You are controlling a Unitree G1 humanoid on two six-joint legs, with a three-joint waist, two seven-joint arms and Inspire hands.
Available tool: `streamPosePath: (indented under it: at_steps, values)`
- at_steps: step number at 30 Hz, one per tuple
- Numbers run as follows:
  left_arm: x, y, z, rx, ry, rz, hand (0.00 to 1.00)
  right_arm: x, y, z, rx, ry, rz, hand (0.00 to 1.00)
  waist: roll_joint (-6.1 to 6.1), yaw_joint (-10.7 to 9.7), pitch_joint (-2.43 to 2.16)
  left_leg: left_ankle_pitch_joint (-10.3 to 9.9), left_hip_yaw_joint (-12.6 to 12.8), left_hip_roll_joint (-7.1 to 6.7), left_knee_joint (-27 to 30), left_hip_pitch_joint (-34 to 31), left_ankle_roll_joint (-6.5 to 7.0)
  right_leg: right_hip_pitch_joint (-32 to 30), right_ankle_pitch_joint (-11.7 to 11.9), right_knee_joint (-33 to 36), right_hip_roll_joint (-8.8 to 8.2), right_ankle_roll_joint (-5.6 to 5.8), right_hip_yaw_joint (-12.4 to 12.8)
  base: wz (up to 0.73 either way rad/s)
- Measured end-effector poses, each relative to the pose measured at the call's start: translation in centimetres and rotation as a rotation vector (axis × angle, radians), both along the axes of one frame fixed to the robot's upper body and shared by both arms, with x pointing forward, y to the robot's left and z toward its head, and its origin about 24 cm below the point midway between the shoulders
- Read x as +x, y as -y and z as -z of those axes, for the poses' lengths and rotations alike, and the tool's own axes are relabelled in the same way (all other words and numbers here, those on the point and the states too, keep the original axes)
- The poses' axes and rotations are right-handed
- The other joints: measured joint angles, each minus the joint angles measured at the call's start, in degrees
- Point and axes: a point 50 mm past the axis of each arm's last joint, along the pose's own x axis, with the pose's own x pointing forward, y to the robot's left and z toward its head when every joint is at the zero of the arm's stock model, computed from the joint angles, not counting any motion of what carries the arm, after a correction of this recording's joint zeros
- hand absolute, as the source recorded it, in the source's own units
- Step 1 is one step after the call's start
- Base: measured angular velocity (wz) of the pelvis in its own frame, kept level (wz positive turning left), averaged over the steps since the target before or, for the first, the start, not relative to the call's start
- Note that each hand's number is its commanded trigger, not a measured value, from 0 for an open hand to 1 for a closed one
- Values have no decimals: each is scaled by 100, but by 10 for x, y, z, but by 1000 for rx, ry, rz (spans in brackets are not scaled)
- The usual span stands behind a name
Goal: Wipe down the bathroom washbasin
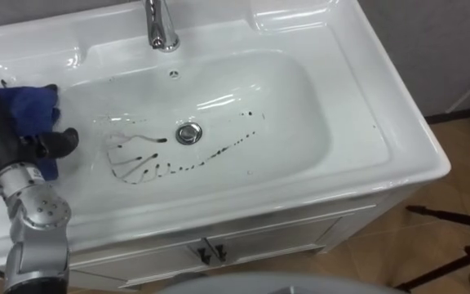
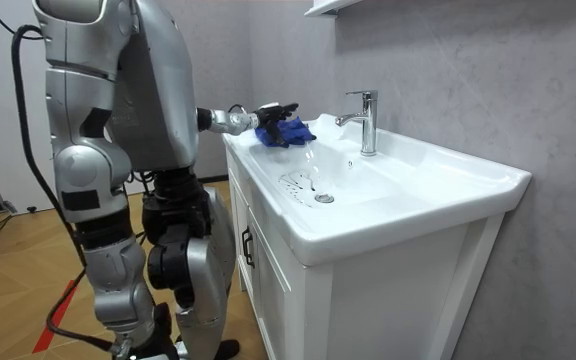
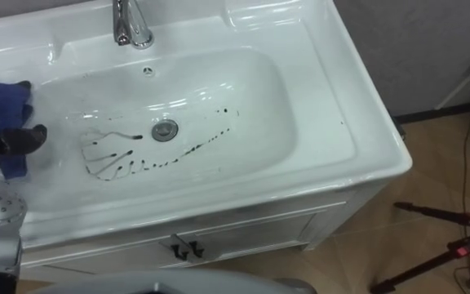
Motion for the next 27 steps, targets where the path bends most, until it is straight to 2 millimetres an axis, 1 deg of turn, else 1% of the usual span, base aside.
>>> streamPosePath:
  at_steps: [1, 3, 7, 10, 14, 15, 21, 27]
  values:
    - [-2, -1, 4, 6, -31, -10, 0, -1, -1, 0, 2, -3, 3, 0, -19, -1, -6, 0, 24, 10, 1, -3, 0, -16, 3, 6, 6, -6, 32, -7]
    - [-4, -3, 6, 13, -47, -24, 0, -2, -2, 0, 4, -5, 10, 0, -43, 5, -22, 0, 35, 24, 3, -25, -1, -45, 9, 16, 17, -16, 39, -6]
    - [-5, -6, 6, 61, -50, -45, 0, -4, -2, 0, -2, -17, 15, 0, -181, 19, -48, 1, 65, 48, 14, -62, -3, -95, 23, 18, 40, -37, 48, -4]
    - [-3, -8, 8, 88, -64, -50, 0, -6, -2, 0, -5, -27, 18, 0, -230, 37, -44, 1, 92, 54, 11, -18, -3, -67, 27, 23, 43, -39, 74, -5]
    - [0, -10, 11, 105, -84, -61, 0, -5, -1, 0, -17, -25, 16, 0, -216, 38, -39, -19, 119, 72, 1, 3, -31, -73, 38, 29, 58, -40, 120, -5]
    - [0, -10, 11, 108, -86, -60, 0, -6, -1, 0, -19, -26, 17, 0, -199, 37, -46, -20, 120, 73, -1, 6, -32, -73, 39, 29, 60, -40, 124, 0]
    - [1, -10, 12, 132, -113, -62, 0, -6, 0, 0, -36, -34, 18, 0, -167, 31, -51, -20, 119, 90, 11, -33, -33, -105, 61, 19, 74, -50, 125, 0]
    - [2, -11, 8, 164, -91, -72, 0, 0, 0, 0, -45, -10, 12, 0, -177, 25, -64, -20, 91, 89, 58, -166, -33, -208, 62, 37, 73, -50, 108, 1]
